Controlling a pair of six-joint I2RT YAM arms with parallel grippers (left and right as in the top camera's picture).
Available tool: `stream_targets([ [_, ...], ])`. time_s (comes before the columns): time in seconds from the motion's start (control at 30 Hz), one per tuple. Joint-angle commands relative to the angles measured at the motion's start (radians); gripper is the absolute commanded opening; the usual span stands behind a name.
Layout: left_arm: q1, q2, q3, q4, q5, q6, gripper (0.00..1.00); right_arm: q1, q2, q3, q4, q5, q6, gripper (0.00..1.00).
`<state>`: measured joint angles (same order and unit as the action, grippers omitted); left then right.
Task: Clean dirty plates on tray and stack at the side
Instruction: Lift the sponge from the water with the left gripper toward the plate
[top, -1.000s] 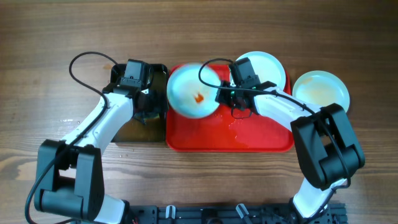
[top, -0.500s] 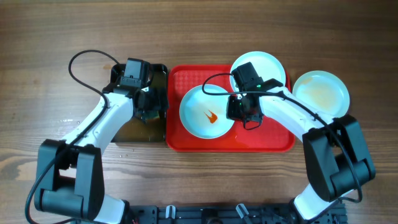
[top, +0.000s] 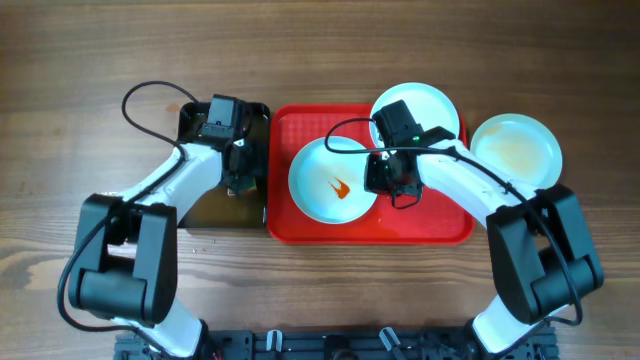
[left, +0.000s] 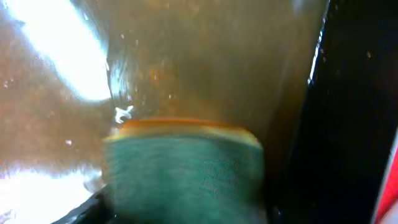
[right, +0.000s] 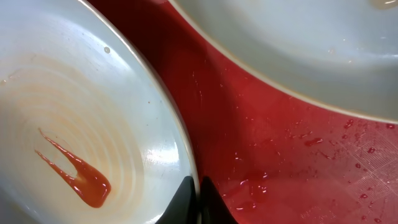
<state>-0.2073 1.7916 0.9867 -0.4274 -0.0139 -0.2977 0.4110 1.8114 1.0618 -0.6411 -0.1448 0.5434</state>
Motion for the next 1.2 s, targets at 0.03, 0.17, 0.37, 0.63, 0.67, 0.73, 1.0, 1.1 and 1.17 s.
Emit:
stream_targets([
  [0.03,0.002,0.033,-0.005,0.101,-0.014,0.007,0.2,0.004,-0.024,-0.007,-0.009,0.033,-0.025,0.04],
  [0.17,0.002,0.033,-0.005,0.076,-0.043,0.006,0.45,0.004,-0.024,-0.007,-0.012,0.033,-0.025,0.04],
  [0.37,0.002,0.033,-0.005,-0.093,0.048,0.006,0.74,0.004,-0.024,-0.007,-0.011,0.033,-0.046,0.04],
  [0.63,0.002,0.032,-0.005,0.003,0.063,0.006,0.04,0.004,-0.024,-0.007,-0.015,0.033,-0.047,0.04],
  [0.67,0.002,0.031,-0.005,-0.003,0.063,0.006,0.04,0.004,-0.024,-0.007,-0.015,0.033,-0.046,0.04],
  [0.73,0.002,0.011,-0.005,-0.019,0.063,0.006,0.04,0.004,-0.024,-0.007,-0.016,0.033,-0.047,0.04],
  [1.0,0.002,-0.187,-0.005,-0.042,0.07,0.055,0.04,0.004,-0.024,-0.007,-0.026,0.033,-0.047,0.04],
  [1.1,0.002,-0.225,-0.005,-0.041,0.07,0.055,0.04,0.004,-0.024,-0.007,-0.027,0.033,-0.047,0.04],
  [1.17,0.002,-0.225,-0.005,-0.041,0.07,0.055,0.04,0.004,-0.024,-0.007,-0.027,0.033,-0.047,0.04],
])
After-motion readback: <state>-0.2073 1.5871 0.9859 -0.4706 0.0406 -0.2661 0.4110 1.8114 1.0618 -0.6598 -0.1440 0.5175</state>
